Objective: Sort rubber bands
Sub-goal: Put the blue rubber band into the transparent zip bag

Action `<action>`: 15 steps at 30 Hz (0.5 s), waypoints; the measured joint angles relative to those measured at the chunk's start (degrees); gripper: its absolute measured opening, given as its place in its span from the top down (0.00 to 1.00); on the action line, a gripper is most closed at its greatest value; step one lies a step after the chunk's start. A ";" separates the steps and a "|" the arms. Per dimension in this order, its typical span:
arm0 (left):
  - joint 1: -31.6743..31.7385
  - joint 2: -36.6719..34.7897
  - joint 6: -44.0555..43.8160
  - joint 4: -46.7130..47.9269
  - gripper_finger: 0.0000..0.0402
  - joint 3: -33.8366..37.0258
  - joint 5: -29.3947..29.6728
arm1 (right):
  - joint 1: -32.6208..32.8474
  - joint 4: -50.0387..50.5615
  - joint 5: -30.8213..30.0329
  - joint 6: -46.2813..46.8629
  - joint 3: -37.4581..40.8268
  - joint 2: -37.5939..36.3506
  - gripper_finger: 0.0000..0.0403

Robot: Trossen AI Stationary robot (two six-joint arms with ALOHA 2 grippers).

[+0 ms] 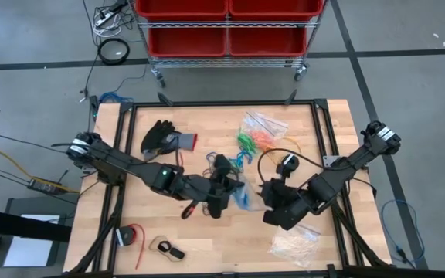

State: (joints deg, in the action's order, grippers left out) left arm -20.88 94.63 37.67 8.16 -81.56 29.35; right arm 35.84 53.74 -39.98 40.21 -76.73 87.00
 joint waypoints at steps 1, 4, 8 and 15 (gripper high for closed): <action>0.00 -1.12 0.00 -0.50 0.97 2.36 -0.01 | -0.28 1.14 -0.64 0.90 0.00 0.00 0.76; 0.00 -4.39 -0.02 -0.79 0.97 9.54 -0.02 | -0.37 4.60 -1.96 3.01 0.00 -0.15 0.76; 0.00 -8.11 0.00 0.60 0.97 17.77 -0.03 | -1.76 6.01 -1.97 3.71 0.00 -0.26 0.77; -0.51 -11.78 0.00 10.37 0.97 24.05 0.01 | -7.55 -1.04 1.50 1.58 6.43 -0.33 0.77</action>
State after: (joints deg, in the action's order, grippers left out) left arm -21.39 82.86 37.67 18.53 -57.50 29.36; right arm 28.29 52.70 -38.48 41.80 -70.30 86.67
